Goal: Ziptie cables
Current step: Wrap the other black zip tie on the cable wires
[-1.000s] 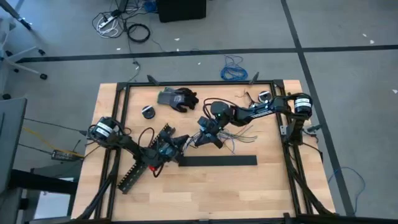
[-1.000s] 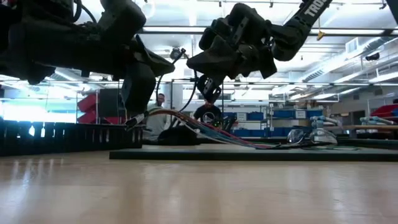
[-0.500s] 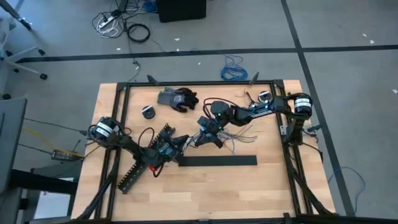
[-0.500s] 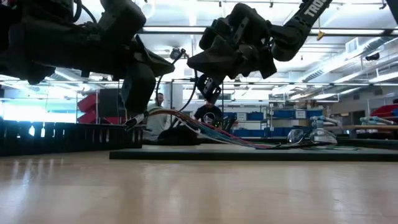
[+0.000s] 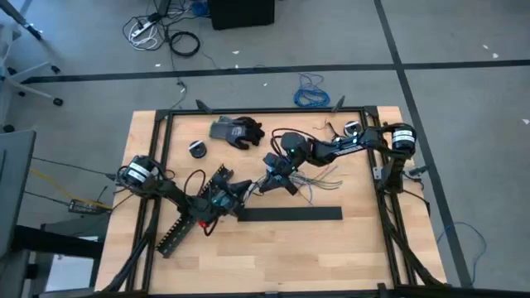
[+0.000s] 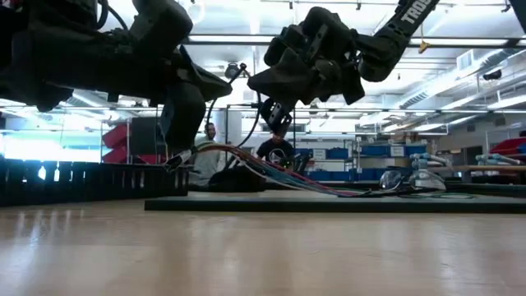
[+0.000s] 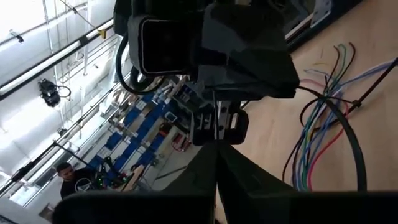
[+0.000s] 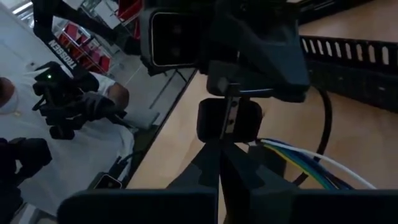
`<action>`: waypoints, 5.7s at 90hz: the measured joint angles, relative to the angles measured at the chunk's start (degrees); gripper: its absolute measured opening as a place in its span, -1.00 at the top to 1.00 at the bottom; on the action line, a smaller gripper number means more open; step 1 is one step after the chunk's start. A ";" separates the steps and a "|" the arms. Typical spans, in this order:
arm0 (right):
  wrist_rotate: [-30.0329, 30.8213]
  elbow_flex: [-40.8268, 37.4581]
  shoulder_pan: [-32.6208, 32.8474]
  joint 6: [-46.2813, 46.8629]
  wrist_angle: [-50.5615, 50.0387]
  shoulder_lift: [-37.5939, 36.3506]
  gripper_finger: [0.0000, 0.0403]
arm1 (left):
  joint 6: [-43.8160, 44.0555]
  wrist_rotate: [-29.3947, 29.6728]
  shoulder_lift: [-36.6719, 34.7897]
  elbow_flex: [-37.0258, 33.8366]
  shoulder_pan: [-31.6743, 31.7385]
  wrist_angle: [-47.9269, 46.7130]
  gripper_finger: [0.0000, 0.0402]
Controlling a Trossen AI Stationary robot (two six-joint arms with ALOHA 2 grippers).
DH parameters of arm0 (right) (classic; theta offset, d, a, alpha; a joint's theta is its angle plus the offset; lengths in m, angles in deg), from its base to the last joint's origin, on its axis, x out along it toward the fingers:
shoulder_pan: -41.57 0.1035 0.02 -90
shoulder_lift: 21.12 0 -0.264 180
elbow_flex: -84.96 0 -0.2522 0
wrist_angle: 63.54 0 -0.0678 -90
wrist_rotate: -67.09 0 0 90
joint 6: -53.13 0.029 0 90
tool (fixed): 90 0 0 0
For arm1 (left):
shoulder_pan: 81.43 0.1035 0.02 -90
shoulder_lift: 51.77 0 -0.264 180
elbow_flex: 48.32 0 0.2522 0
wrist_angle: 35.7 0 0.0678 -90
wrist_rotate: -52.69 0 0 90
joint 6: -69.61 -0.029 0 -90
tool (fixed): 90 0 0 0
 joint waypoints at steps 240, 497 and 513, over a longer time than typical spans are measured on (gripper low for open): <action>-0.75 -0.02 1.40 6.55 4.55 -0.02 1.00 | -9.45 -3.35 0.00 1.99 0.22 -5.81 1.00; 6.97 0.02 1.36 3.24 -1.53 0.02 0.73 | -1.82 -5.70 0.00 3.15 1.84 -12.76 1.00; 7.76 0.02 1.25 3.21 -3.10 0.02 0.54 | -1.82 -5.06 0.00 3.15 1.86 -12.94 1.00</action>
